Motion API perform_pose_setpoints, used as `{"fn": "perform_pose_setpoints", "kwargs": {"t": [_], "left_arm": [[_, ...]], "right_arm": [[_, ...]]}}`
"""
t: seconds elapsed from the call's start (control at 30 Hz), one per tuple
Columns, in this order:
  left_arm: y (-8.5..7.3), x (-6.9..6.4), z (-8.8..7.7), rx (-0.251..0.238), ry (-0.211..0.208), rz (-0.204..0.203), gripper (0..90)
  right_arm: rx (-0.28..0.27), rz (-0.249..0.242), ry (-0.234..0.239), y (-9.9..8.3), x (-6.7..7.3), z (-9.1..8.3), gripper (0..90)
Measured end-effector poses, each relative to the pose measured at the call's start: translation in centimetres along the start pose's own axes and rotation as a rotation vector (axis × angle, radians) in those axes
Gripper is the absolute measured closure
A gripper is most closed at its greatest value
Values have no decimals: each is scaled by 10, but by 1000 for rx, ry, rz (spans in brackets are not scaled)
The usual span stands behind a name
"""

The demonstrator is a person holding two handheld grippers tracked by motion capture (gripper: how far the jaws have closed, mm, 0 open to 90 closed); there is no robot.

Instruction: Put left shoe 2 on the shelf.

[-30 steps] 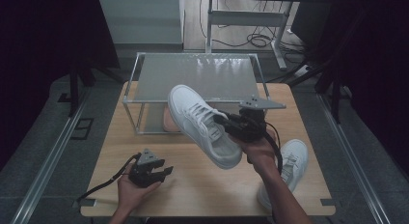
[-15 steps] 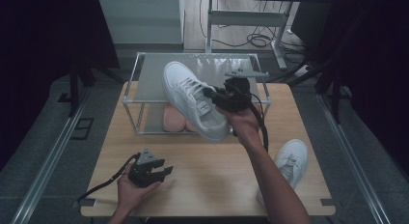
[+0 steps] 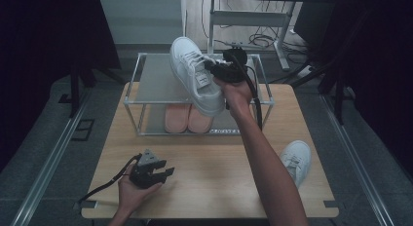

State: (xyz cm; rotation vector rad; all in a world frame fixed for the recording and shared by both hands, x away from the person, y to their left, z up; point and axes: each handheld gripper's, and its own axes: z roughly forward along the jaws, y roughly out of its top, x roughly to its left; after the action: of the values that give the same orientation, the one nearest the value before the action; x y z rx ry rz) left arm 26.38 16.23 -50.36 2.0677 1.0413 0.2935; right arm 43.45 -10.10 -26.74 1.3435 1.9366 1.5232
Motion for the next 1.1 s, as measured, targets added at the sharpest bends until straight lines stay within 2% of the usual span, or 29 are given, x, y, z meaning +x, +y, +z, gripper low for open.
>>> {"fn": "perform_pose_setpoints", "kwargs": {"t": [0.2, 0.33, 0.37, 0.4, 0.57, 0.77, 0.8, 0.83, 0.87, 0.97, 1.0, 1.03, 1.07, 1.1], "left_arm": [[1, 1, -1, -8, -2, -1, 554], [1, 1, -3, -17, -1, -5, 554], [1, 1, -3, -17, -1, -7, 554], [2, 1, -3, -18, -1, -9, 554], [2, 2, -4, -20, 2, -5, 553], [1, 3, -5, -19, 12, 2, 551], [1, 4, -5, -20, 14, 2, 551], [1, 4, -5, -21, 14, 2, 551], [1, 4, -6, -24, 14, 2, 551], [1, 3, -7, -27, 16, 2, 551], [1, 3, -7, -26, 16, 1, 551], [1, 3, -7, -26, 16, 1, 551], [1, 2, -7, -28, 14, 1, 551], [1, 2, -7, -28, 15, 1, 551]], "right_arm": [[11, 31, -48, 12, -2, 16, 815], [21, 47, -90, 20, -4, 34, 814], [33, 60, -102, 23, -6, 44, 814], [33, 60, -102, 23, -6, 44, 814], [55, 109, -124, 24, -15, 74, 812], [90, 154, -142, 16, -27, 103, 805], [101, 156, -146, 14, -29, 106, 799], [116, 169, -146, 11, -32, 110, 757], [116, 169, -146, 11, -32, 110, 757], [85, 168, -98, 10, -35, 110, 609], [64, 133, -88, 11, -34, 102, 577], [64, 133, -88, 11, -34, 102, 577], [34, 87, -85, 12, -33, 90, 577], [34, 87, -85, 12, -33, 90, 577]]}}
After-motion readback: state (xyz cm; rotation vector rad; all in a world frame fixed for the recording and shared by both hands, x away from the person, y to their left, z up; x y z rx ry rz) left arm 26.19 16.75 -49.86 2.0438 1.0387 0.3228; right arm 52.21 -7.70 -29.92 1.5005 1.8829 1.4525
